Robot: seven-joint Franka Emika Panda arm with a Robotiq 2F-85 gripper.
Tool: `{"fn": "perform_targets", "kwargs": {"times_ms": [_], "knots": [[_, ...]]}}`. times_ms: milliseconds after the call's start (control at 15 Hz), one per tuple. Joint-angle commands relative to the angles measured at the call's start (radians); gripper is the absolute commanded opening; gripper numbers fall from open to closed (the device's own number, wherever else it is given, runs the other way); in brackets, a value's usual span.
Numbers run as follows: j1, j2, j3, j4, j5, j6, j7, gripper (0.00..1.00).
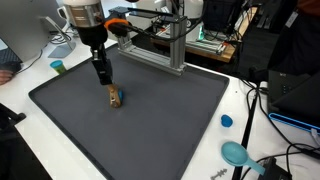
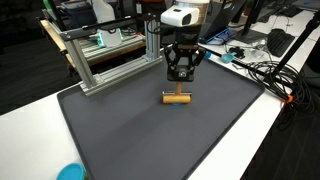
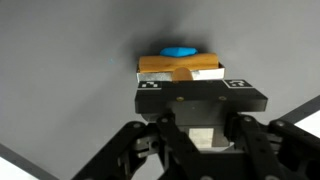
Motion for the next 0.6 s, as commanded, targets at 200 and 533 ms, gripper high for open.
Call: {"fn": "perform_targets", "kwargs": {"times_ms": [200, 533], "knots": [[0.010, 0.137, -0.062, 0.064, -0.096, 0.017, 0.045, 0.22], [-0.020, 0.139, -0.046, 0.100, -0.043, 0.019, 0.003, 0.22]]}}
